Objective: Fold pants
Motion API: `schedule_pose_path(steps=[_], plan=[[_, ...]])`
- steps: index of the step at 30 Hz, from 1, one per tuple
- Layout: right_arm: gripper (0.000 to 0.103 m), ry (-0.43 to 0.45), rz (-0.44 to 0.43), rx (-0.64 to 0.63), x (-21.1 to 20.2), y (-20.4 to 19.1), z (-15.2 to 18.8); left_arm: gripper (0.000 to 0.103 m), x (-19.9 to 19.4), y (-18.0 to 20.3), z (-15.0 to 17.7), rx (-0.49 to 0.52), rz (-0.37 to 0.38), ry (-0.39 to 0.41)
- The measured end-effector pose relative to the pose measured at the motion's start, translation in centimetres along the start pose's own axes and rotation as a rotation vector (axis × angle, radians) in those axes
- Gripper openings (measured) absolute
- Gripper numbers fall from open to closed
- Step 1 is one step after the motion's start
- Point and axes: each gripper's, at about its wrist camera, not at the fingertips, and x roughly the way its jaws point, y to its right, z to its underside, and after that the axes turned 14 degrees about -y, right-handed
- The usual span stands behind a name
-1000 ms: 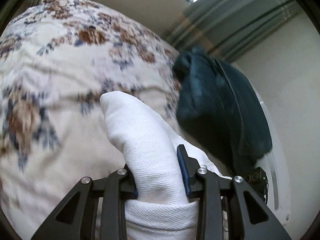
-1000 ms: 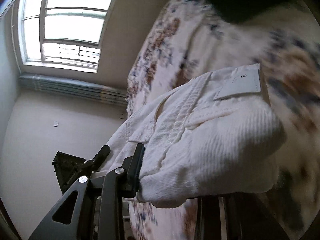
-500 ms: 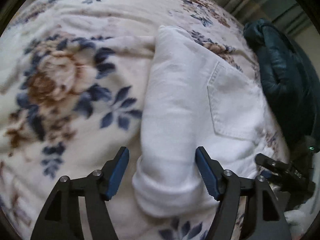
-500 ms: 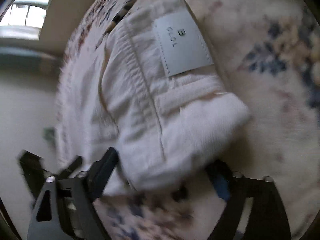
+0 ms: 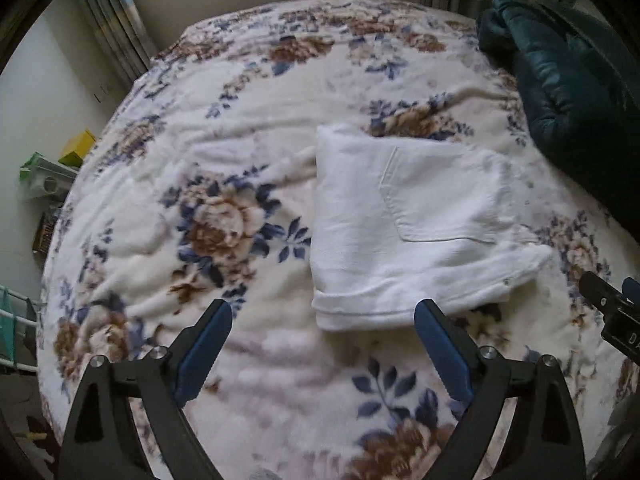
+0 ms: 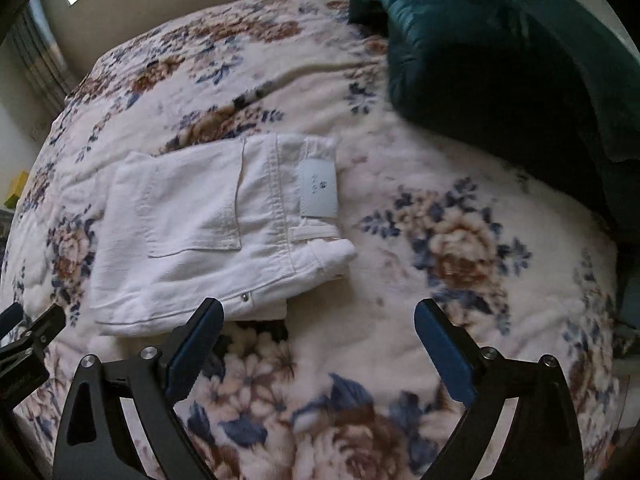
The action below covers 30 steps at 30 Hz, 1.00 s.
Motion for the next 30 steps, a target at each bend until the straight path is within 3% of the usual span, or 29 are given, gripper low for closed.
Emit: schedule_pose_path(steps=[6, 14, 24, 30], plan=[[0.098, 0.08, 0.003, 0.012, -8.5, 1.9, 4.1, 0.093, -7.1, 0.9, 3.0, 0.0, -0.007, 0.066], [0.098, 0.155, -0.01, -0.003, -20.1, 4.4, 10.3, 0.093, -18.4, 1.7, 9.5, -0.03, 0.01, 0.16], [0.098, 0.253, -0.034, -0.084, -35.4, 7.8, 21.3, 0.093, -31.7, 3.2, 19.3, -0.045, -0.01, 0.255], [0.098, 0.305, -0.059, -0.082, -44.6, 10.1, 27.3, 0.093, -39.0, 3.0, 24.2, -0.033, 0.053, 0.292]])
